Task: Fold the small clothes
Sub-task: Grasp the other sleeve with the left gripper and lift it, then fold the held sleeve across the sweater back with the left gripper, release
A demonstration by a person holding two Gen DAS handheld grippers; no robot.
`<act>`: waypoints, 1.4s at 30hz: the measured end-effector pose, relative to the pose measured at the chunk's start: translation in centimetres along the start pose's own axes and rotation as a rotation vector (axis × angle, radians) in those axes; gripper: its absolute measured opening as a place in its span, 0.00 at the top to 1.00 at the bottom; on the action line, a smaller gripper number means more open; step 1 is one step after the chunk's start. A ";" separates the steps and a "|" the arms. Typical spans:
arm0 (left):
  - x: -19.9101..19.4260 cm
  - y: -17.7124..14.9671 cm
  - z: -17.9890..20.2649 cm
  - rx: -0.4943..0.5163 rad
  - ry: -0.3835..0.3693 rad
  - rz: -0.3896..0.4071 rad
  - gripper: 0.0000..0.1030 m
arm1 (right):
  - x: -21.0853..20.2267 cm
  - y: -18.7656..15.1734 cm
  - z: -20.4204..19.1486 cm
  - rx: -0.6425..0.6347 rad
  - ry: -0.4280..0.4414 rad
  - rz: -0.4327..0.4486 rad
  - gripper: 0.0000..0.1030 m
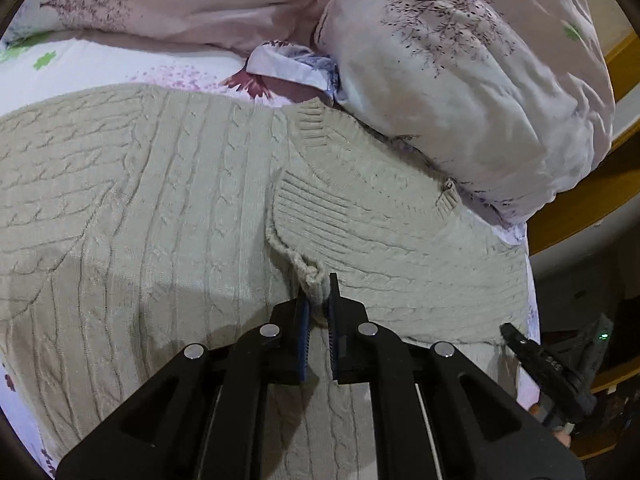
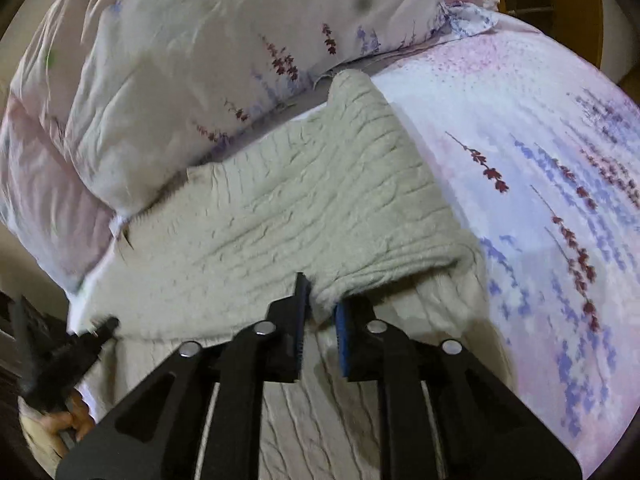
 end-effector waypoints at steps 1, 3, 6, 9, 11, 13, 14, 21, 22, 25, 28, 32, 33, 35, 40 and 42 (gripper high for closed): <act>0.0 0.1 0.1 0.000 -0.005 -0.004 0.92 | -0.6 -0.2 -0.2 -0.010 0.008 0.003 0.61; -0.6 0.1 0.3 0.008 -0.010 -0.007 0.90 | -2.6 -0.6 -1.6 -0.071 0.040 0.039 0.60; -2.5 -0.5 0.0 0.029 -0.020 0.012 0.67 | -3.1 -1.0 -3.7 -0.155 0.053 0.056 0.59; -6.3 -1.8 -1.5 0.018 -0.023 0.068 0.49 | -1.3 -1.3 -5.4 -0.199 0.054 0.007 0.56; -8.5 -2.7 -3.0 -0.013 -0.017 0.100 0.48 | 0.3 -1.4 -6.0 -0.221 0.014 -0.022 0.56; -11.3 -3.9 -5.7 -0.079 0.003 0.144 0.48 | 2.2 -1.7 -6.2 -0.232 -0.023 -0.067 0.53; -12.6 -4.5 -6.9 -0.108 0.013 0.160 0.48 | 2.7 -1.8 -6.1 -0.227 -0.033 -0.080 0.52; -19.5 -8.5 -19.3 -0.455 0.205 0.287 0.48 | 0.6 -2.9 -6.8 -0.215 0.057 -0.102 0.43; -20.1 -8.9 -20.5 -0.500 0.217 0.304 0.48 | 0.3 -3.1 -6.8 -0.211 0.071 -0.111 0.43; -21.2 -9.9 -24.2 -0.654 0.222 0.353 0.48 | -0.3 -3.6 -7.2 -0.213 0.090 -0.125 0.43; -21.6 -10.5 -26.7 -0.769 0.206 0.391 0.49 | -0.9 -3.9 -7.7 -0.226 0.108 -0.123 0.43; -22.1 -10.3 -28.9 -0.858 0.187 0.441 0.49 | -1.3 -4.1 -8.2 -0.244 0.124 -0.117 0.43; -22.3 -10.2 -29.7 -0.885 0.174 0.461 0.50 | -1.3 -4.2 -8.3 -0.248 0.127 -0.115 0.43; -22.6 -10.3 -30.8 -0.927 0.163 0.484 0.54 | -1.4 -4.2 -8.4 -0.252 0.130 -0.112 0.43; -22.9 -10.8 -33.1 -0.992 0.153 0.528 0.75 | -1.5 -4.3 -8.2 -0.259 0.129 -0.108 0.42; -22.8 -10.9 -33.4 -0.994 0.163 0.523 0.90 | -1.4 -4.1 -8.0 -0.255 0.131 -0.108 0.42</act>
Point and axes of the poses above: each gripper's, at about its wrist camera, not at the fingertips, and x roughly the way its jaws point, z to its right, y to its top, the point moved 2 cm from there along x, roughly the way its jaws point, and after that the axes turned 12 degrees about x, right-handed, at the moved point
